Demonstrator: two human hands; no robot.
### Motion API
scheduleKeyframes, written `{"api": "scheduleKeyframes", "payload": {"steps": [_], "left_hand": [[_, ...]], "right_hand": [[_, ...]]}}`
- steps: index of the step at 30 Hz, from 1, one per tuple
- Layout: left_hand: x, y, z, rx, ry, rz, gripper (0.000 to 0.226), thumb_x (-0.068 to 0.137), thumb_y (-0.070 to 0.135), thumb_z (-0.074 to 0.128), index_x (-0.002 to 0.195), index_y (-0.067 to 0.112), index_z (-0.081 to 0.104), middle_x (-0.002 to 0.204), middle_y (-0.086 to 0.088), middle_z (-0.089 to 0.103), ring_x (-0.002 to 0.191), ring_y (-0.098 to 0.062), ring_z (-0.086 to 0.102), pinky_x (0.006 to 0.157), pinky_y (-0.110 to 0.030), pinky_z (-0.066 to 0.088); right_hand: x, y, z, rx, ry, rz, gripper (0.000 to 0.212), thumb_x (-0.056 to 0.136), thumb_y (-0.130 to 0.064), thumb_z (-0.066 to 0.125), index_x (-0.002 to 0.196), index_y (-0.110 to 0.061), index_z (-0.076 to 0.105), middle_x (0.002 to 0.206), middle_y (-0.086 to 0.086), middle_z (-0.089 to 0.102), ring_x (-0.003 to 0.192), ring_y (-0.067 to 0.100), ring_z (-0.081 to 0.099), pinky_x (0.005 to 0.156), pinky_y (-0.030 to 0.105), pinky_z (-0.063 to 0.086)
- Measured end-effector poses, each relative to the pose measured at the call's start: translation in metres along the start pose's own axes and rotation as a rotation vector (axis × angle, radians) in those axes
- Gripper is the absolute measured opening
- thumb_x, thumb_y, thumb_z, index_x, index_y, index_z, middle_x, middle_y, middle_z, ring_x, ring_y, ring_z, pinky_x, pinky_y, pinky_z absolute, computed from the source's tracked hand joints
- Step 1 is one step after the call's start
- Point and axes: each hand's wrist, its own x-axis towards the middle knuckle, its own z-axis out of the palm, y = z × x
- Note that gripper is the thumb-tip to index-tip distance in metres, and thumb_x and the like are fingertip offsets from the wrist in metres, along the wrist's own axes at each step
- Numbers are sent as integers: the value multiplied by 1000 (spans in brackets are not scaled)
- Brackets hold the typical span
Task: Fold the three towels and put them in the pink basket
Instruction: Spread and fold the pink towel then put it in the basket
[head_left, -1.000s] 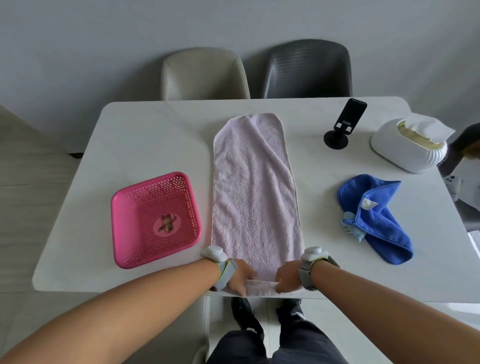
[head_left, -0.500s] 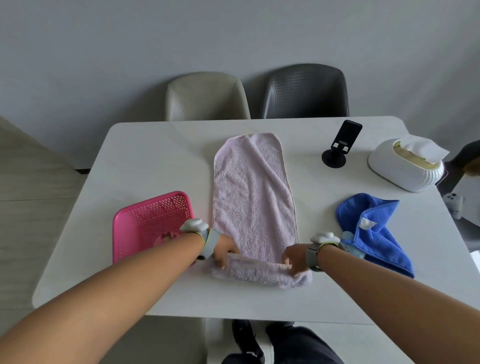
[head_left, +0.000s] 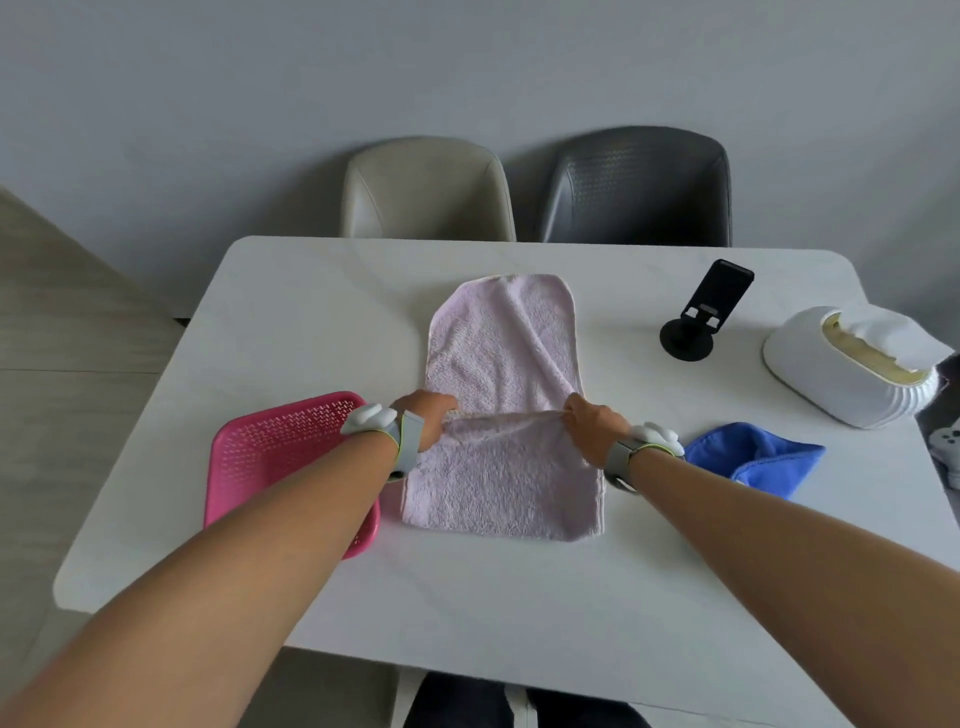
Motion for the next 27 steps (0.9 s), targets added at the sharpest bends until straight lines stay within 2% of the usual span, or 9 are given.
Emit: {"api": "scheduleKeyframes", "payload": {"steps": [2, 4, 9, 13, 17, 22, 27], "left_hand": [[15, -5, -9, -25, 66, -38, 42, 97, 5, 50, 135, 20, 55, 124, -15, 63, 107, -36, 64, 76, -33, 46], [28, -15, -16, -70, 119, -54, 40, 97, 12, 53, 135, 22, 55, 123, -16, 64, 105, -37, 65, 76, -32, 47], [65, -40, -37, -183, 242, -30, 15, 89, 24, 67, 105, 23, 66, 104, -7, 69, 92, -30, 65, 68, -28, 42], [102, -56, -55, -257, 315, -5, 13, 84, 25, 76, 95, 20, 71, 98, -6, 68, 88, -28, 65, 71, -30, 48], [145, -63, -69, -257, 288, 25, 10, 86, 14, 69, 95, 16, 74, 96, -9, 73, 91, -32, 67, 75, -34, 53], [194, -65, -72, -274, 268, 5, 22, 91, 9, 56, 102, 15, 75, 103, -12, 73, 97, -34, 66, 78, -33, 52], [237, -83, -76, -288, 236, -59, 22, 96, 15, 51, 98, 13, 73, 100, -14, 71, 93, -37, 65, 70, -31, 46]], "right_hand": [[13, -5, -5, 41, 53, 24, 22, 106, -34, 32, 110, -22, 50, 100, 17, 68, 76, 32, 55, 73, 36, 43], [26, -8, -11, 67, 90, 44, 23, 106, -34, 33, 111, -19, 50, 100, 19, 67, 77, 32, 52, 72, 36, 40], [59, -11, -26, 141, 166, 60, 24, 105, -40, 36, 107, -20, 50, 100, 17, 67, 78, 32, 52, 71, 36, 39], [93, -18, -37, 191, 224, 50, 23, 106, -28, 33, 111, -11, 47, 110, 18, 65, 94, 36, 60, 76, 38, 40], [132, -22, -48, 210, 240, 131, 19, 99, -21, 34, 110, -13, 47, 116, 17, 62, 102, 37, 60, 79, 38, 40], [182, -17, -54, 251, 240, 216, 22, 99, -21, 39, 113, -17, 55, 118, 13, 62, 105, 36, 59, 80, 36, 41], [227, -14, -63, 346, 238, 251, 19, 98, -28, 47, 109, -21, 61, 106, 9, 64, 91, 30, 54, 76, 33, 41]]}}
